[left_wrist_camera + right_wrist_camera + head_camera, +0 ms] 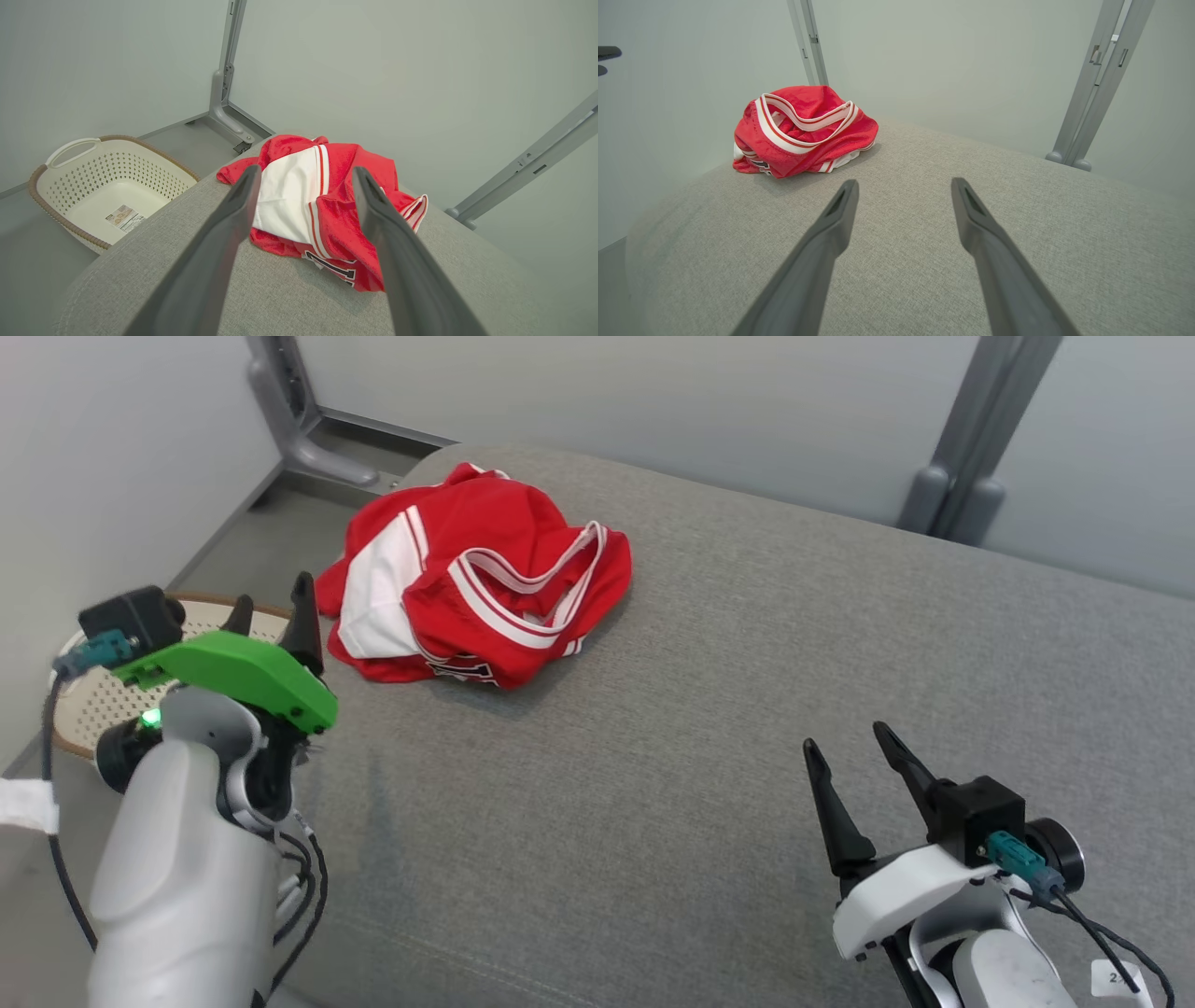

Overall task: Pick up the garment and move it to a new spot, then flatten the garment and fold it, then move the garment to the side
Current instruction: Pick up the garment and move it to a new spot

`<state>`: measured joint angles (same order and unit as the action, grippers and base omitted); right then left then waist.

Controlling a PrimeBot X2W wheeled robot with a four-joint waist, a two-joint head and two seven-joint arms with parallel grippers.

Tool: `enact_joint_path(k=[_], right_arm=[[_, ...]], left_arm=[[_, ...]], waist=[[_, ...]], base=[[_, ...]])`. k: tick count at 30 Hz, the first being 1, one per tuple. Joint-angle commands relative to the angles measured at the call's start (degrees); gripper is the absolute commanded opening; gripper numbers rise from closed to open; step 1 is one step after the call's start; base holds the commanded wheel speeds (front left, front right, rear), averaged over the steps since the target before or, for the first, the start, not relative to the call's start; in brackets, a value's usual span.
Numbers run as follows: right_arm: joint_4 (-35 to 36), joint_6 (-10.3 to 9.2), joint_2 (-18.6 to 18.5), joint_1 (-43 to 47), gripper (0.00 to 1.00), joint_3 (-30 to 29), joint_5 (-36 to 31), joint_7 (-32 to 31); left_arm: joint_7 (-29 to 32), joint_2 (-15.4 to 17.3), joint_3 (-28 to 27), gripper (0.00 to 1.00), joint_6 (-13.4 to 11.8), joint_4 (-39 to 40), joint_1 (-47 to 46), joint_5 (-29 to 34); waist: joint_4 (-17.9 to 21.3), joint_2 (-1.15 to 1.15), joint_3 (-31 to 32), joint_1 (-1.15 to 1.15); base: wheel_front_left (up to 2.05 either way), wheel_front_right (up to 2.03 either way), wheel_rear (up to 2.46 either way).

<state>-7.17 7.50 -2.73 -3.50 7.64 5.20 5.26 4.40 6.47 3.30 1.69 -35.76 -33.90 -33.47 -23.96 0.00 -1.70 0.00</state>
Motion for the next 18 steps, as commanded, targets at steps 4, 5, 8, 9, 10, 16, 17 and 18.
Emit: enact_joint_path(k=[4, 5, 8, 9, 10, 16, 17, 18], right_arm=[[3.3, -0.02, -0.3, -2.0, 1.0, 1.7, -1.5, -2.2], [4.1, -0.02, -0.3, -2.4, 1.0, 1.9, -1.8, -2.6], [6.1, -0.02, -0.3, -3.1, 1.0, 2.7, -2.6, -3.6], [6.6, -0.02, -0.3, -3.2, 1.0, 2.8, -2.7, -3.8], [7.1, -0.02, -0.3, -3.4, 1.0, 3.2, -2.7, -4.1], [9.8, -0.02, -0.2, -3.5, 1.0, 3.3, -1.6, -4.2], [10.0, -0.02, -0.2, -3.4, 1.0, 3.3, -1.6, -4.2], [10.2, -0.02, -0.2, -3.4, 1.0, 3.2, -1.7, -4.1]], left_arm=[[3.5, 2.0, -3.3, 1.0, 0.5, -6.3, -7.4, -4.4], [4.1, 2.6, -4.0, 1.0, 0.4, -7.3, -8.8, -4.8], [6.1, 4.5, -5.0, 1.0, 0.7, -10.7, -12.0, -6.0], [6.5, 4.9, -5.2, 1.0, 0.9, -11.4, -12.9, -6.3], [6.9, 5.7, -5.8, 1.0, 1.1, -11.9, -14.0, -7.0], [10.2, 9.9, -6.4, 1.0, 1.7, -15.1, -17.2, -7.6], [10.8, 10.3, -6.1, 1.0, 1.6, -15.6, -17.5, -7.4], [11.8, 10.8, -5.3, 1.0, 1.7, -16.1, -17.8, -6.6]], waist=[[10.9, 0.0, -9.1, 0.0], [11.9, 0.0, -10.2, 0.0], [14.9, 0.0, -13.3, 0.0], [15.6, 0.0, -14.1, 0.0], [16.6, 0.0, -15.1, 0.0], [20.4, 0.0, -19.5, 0.0], [20.6, 0.0, -19.9, 0.0], [20.8, 0.0, -20.3, 0.0]], base=[[0.0, 0.0, 0.0], [0.0, 0.0, 0.0], [0.0, 0.0, 0.0], [0.0, 0.0, 0.0], [0.0, 0.0, 0.0], [0.0, 0.0, 0.0], [0.0, 0.0, 0.0], [0.0, 0.0, 0.0]])
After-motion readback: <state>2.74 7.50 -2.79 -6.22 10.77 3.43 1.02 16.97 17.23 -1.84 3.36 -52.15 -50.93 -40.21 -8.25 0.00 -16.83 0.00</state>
